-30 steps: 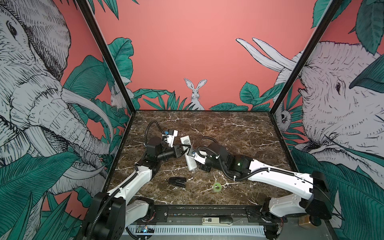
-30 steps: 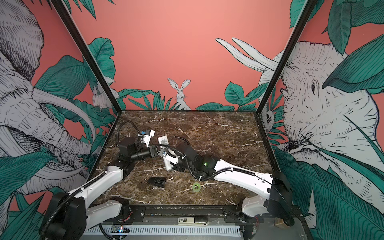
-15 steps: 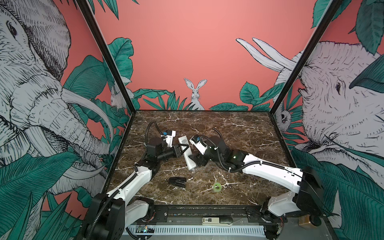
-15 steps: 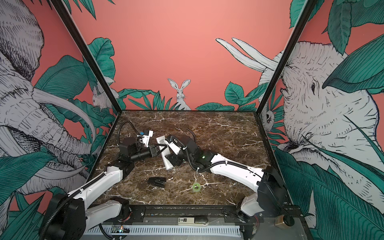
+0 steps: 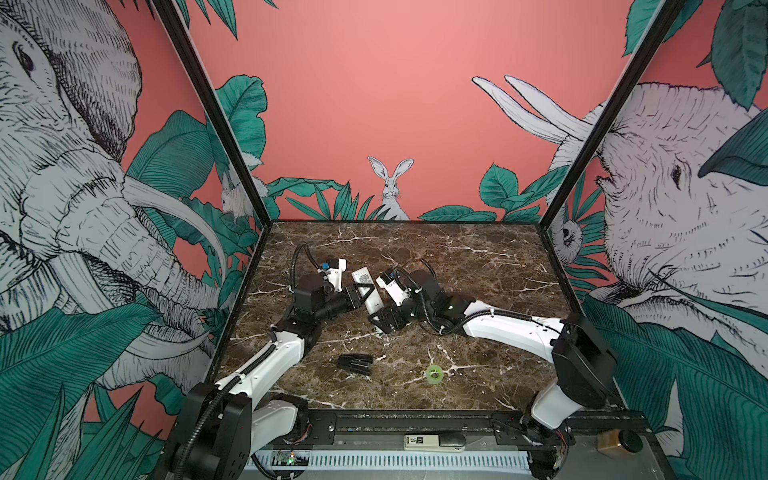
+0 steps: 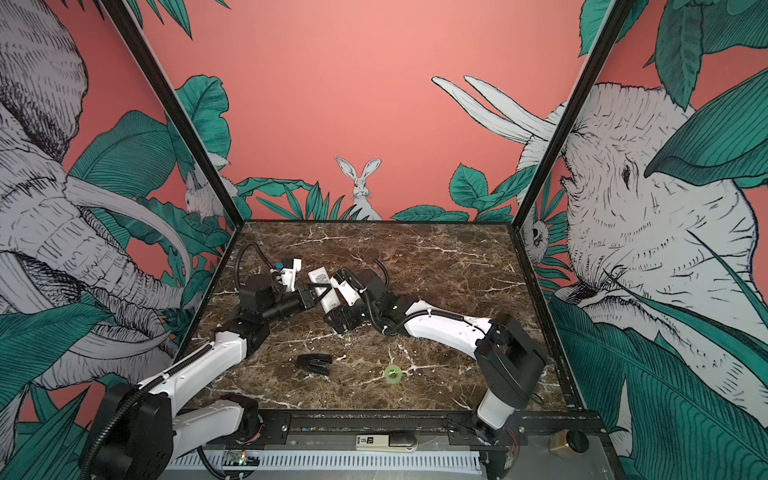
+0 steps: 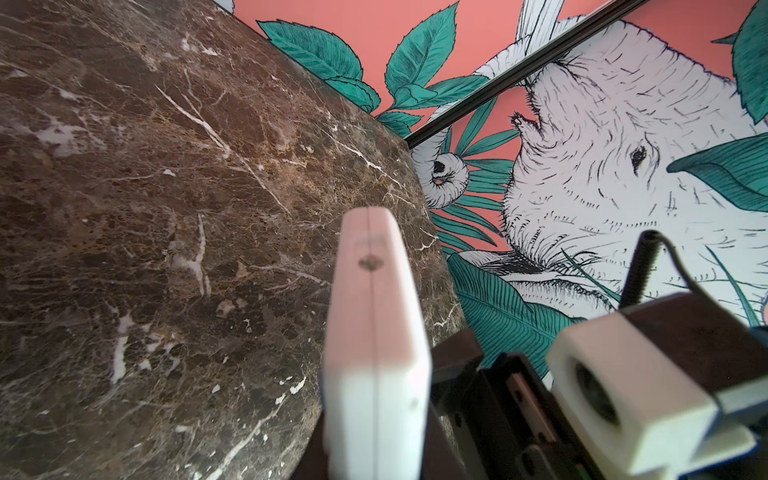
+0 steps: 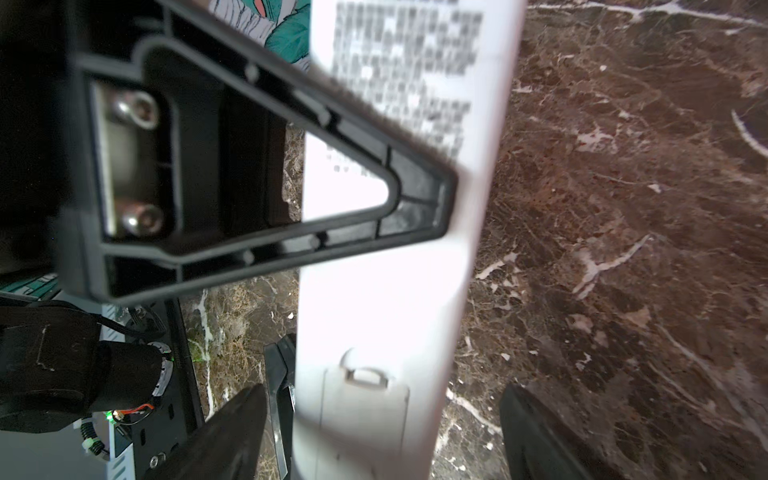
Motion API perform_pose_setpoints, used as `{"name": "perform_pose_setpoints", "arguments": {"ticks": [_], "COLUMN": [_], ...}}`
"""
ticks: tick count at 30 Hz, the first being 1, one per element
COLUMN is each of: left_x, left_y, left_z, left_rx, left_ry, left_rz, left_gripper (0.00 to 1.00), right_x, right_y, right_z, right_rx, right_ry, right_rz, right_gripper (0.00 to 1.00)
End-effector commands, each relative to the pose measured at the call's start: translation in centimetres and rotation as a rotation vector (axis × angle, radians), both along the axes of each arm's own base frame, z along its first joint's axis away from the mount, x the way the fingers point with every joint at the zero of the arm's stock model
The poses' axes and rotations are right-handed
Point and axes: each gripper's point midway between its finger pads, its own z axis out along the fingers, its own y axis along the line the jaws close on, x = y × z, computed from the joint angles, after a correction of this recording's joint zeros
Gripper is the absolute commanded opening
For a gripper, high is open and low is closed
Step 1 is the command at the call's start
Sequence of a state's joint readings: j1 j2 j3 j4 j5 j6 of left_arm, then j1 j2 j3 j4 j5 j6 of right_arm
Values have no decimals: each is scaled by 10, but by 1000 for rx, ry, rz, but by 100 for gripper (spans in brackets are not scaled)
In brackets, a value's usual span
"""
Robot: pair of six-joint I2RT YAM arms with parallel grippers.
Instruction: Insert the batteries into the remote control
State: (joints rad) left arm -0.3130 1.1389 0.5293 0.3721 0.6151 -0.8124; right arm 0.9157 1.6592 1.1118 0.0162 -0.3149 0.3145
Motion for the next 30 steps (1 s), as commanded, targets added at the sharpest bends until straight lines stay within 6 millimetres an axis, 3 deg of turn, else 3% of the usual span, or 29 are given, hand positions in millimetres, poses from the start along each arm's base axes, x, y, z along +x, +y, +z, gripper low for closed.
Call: {"name": "perform_pose_setpoints", "arguments": {"ticks": [1, 9, 21, 26, 30], "left_x": [3, 8, 8, 4, -3], "left_y": [-1, 3, 2, 1, -4], "left_z": [7, 2, 0, 5, 15], "left_rx": [-27, -15, -9, -4, -2], "left_ry": [-25, -19, -21, -42, -76], "left_rz": [9, 48, 37, 17, -36], "left_gripper": [0, 0, 0, 29, 49], "right_x": [2, 4, 10, 17, 25], "right_y": [15, 16, 10, -1, -20], "right_z": [16, -2, -1, 8, 17], "right_rx": [71, 35, 57, 84, 99], "right_ry": [2, 36, 48, 51, 38], "right_rz": [30, 23, -2, -22, -35], "right_gripper": [86, 64, 28, 15, 12]}}
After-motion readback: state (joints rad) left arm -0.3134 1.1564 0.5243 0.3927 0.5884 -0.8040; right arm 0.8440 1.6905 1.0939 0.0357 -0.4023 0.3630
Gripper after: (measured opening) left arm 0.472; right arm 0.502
